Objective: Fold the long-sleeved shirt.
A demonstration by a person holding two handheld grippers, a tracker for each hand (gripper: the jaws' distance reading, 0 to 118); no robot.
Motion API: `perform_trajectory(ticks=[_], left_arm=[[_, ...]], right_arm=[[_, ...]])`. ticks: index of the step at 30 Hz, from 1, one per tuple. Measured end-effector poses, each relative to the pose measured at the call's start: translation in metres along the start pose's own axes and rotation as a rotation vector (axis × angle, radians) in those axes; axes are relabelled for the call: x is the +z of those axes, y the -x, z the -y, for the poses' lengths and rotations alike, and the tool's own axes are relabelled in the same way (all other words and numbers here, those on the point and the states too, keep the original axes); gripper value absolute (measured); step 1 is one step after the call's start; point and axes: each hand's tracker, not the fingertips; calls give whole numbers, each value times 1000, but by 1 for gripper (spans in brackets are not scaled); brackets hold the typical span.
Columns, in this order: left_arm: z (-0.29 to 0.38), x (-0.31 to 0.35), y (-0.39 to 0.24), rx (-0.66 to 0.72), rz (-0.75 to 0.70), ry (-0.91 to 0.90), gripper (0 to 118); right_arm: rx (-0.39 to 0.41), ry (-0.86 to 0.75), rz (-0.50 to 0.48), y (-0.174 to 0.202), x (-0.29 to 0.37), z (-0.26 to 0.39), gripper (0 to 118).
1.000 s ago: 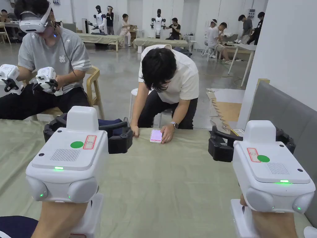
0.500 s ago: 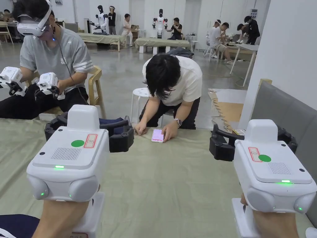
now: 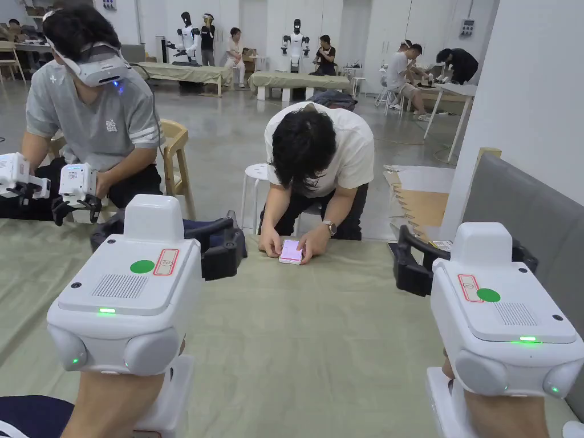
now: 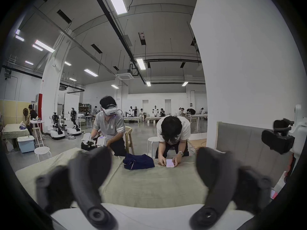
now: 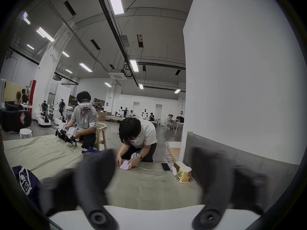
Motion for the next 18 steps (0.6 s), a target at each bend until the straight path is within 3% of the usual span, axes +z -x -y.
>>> perform_trajectory(ticks=[2, 3, 4, 5, 9, 14, 18], left_arm=[[0, 2, -2, -9, 5, -17, 61], [-1, 1, -2, -17, 7, -14, 34], [-1, 1, -3, -22, 12, -11, 7], [-1, 1, -3, -20, 24, -8, 4], [-3, 3, -7, -22, 1, -14, 3], [-2, 6, -1, -15, -21, 0, 3], [4, 19, 30, 4, -108, 37, 3]], right_arm=[[20, -5, 14, 2, 0, -1, 22], [17, -1, 35, 3, 0, 0, 0], [5, -2, 37, 3, 2, -1, 0], [-7, 0, 1, 2, 3, 0, 0], [29, 0, 4, 5, 6, 2, 0], [17, 8, -27, 10, 8, 0, 0], [2, 2, -112, 38, 8, -5, 0]])
